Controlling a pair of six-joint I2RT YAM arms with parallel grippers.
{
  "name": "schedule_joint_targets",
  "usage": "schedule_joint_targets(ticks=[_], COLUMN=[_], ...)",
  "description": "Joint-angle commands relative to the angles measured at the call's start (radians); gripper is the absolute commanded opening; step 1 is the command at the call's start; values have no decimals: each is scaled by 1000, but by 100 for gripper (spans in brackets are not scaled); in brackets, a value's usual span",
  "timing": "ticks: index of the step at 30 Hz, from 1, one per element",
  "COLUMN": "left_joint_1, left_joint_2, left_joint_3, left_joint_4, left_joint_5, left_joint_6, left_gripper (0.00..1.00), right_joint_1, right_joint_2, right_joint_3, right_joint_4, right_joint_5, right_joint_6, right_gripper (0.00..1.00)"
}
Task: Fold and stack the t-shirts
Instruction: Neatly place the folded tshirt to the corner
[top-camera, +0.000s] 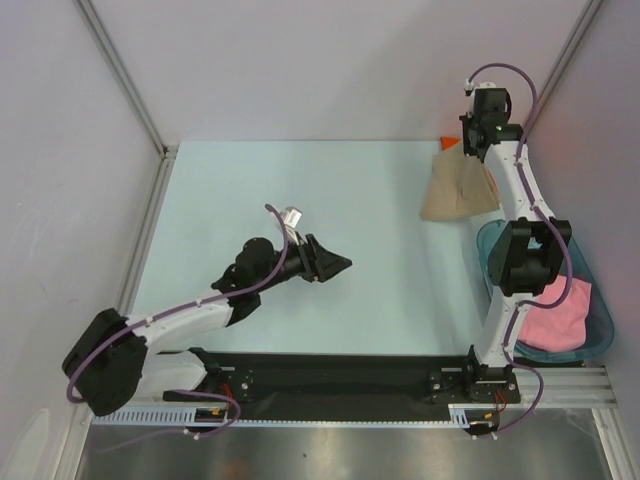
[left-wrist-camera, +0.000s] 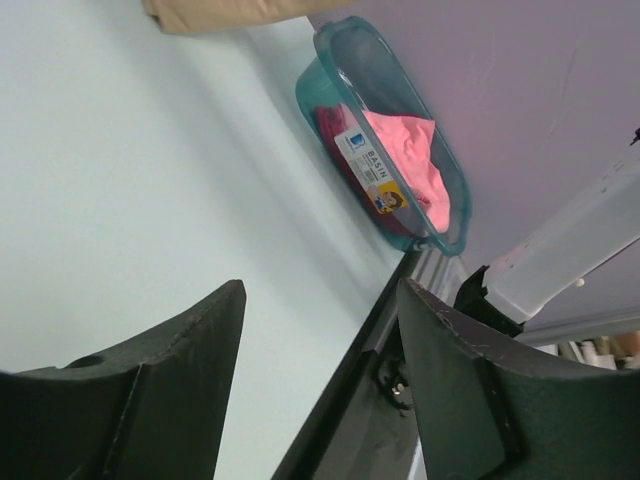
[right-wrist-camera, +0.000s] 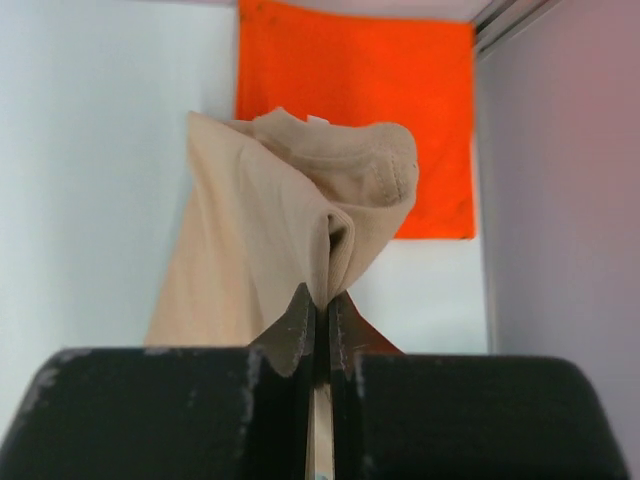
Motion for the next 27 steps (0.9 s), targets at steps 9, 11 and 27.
schedule_joint_targets(ticks=[9, 11, 27], left_joint_1=[49, 50, 96], left_joint_2=[-64, -54, 9], left_joint_3=[23, 21, 29], left_joint_4=[-165, -147, -127], left_joint_5=[41, 59, 111], left_joint_6=[163, 158, 143], left_gripper=[70, 70, 70], right_joint_1=[-2, -1, -1], right_joint_2=[71, 78, 147], right_joint_3=[148, 156, 268], right_joint_4=[21, 39, 158], right_joint_5=[102, 77, 46], right_joint_6=[-251, -280, -328], right_gripper=[0, 0, 0])
